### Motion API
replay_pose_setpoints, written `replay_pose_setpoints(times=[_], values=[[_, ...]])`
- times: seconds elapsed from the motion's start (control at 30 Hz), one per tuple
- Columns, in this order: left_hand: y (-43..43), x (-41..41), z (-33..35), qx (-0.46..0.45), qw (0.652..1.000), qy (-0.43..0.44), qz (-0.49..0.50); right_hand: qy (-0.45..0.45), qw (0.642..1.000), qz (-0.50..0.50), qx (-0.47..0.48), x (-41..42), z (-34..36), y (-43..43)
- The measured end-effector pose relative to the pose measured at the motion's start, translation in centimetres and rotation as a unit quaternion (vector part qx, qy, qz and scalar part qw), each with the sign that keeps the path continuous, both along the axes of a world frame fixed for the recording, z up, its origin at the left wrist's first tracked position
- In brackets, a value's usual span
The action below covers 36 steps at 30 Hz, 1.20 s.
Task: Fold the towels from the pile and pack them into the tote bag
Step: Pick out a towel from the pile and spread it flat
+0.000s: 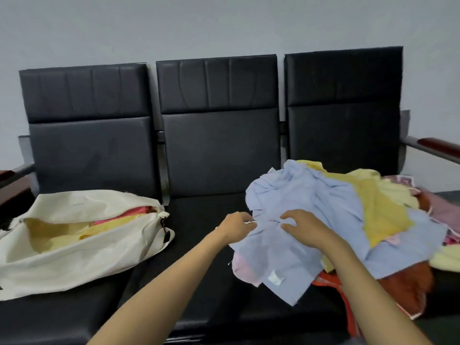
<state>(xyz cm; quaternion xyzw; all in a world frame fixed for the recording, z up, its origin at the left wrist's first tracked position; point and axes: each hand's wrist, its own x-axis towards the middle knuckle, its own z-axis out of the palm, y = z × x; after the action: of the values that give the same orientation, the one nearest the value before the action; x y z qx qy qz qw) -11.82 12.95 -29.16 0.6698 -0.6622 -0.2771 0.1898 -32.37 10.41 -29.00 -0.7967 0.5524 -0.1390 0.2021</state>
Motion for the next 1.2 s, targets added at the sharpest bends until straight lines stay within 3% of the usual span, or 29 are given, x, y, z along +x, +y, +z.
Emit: replay_pose_setpoints(times=[0.27,0.47,0.6,0.77,0.9,0.97,1.07,1.2], values=[[-3.8,-8.4,-3.3,0.0,0.999,0.003,-0.047,0.009,0.99,-0.129,-0.054,-7.1,-3.3,-2.1],[-5.8,-9.2,-6.4,-0.078,0.997,0.016,0.002,0.031,0.979,-0.174,-0.1,-6.5,-4.5,-3.1],[-6.3,-10.3,-6.9,-0.132,0.99,0.021,-0.041,0.049,0.972,-0.196,-0.122,-5.9,-4.4,-3.3],[-6.1,-9.7,-5.4,-0.17,0.985,0.024,0.008,0.014,0.971,-0.176,-0.164,-4.7,-4.2,-3.0],[-3.2,-6.3,-2.8,-0.153,0.966,0.196,0.068,0.027,0.993,-0.072,-0.095,-2.4,-4.8,-2.3],[-1.2,-3.4,-2.2,-0.148,0.955,0.241,0.091,0.059,0.989,-0.048,-0.129,-0.6,-5.5,-2.1],[1.8,1.7,-2.7,-0.159,0.946,0.251,0.126,0.013,0.987,-0.05,-0.152,2.8,-5.5,-1.3],[5.6,7.6,-3.5,-0.172,0.922,0.257,0.234,-0.056,0.994,0.035,-0.086,8.7,-5.3,1.7]])
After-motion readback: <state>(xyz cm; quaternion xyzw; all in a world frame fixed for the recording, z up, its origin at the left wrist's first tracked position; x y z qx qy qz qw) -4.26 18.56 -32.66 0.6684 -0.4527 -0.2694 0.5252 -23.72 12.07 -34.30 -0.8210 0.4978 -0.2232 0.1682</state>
